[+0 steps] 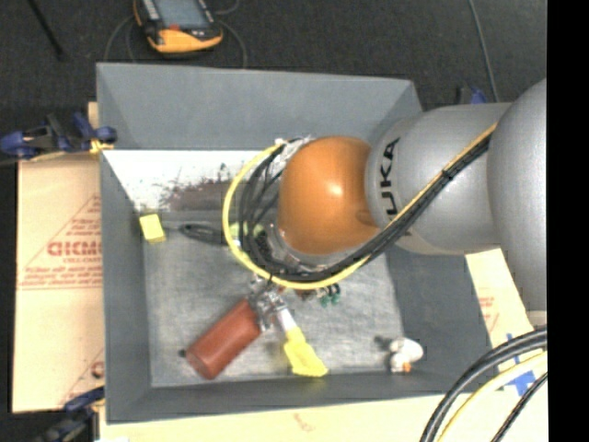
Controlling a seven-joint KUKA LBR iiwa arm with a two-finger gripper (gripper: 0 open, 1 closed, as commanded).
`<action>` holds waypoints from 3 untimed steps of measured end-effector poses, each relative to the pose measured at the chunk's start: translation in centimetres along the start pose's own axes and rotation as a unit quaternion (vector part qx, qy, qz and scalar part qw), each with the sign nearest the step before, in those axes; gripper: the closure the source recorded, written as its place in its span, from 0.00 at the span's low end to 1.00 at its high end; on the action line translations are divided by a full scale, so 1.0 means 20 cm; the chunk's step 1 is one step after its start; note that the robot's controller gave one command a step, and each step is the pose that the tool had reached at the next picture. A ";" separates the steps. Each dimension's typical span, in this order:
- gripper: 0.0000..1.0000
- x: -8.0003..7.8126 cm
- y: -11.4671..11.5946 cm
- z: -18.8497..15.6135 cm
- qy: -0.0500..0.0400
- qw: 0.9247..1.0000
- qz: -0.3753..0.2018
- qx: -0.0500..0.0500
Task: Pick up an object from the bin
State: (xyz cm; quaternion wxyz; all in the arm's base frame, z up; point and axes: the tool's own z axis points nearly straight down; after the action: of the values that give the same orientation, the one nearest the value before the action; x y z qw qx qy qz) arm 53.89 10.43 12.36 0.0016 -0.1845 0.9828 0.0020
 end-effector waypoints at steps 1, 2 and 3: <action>1.00 0.00 0.00 0.00 -0.001 1.000 0.001 0.000; 1.00 0.00 0.00 0.00 -0.001 1.000 0.001 0.000; 1.00 0.01 0.00 -0.01 -0.001 1.000 -0.002 -0.001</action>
Offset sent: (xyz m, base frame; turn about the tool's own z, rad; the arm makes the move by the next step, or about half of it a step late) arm 0.0005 -0.0171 0.1945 -0.0854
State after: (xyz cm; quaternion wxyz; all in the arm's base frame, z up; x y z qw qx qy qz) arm 53.79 10.31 12.58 0.0022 -0.1866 0.9824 0.0028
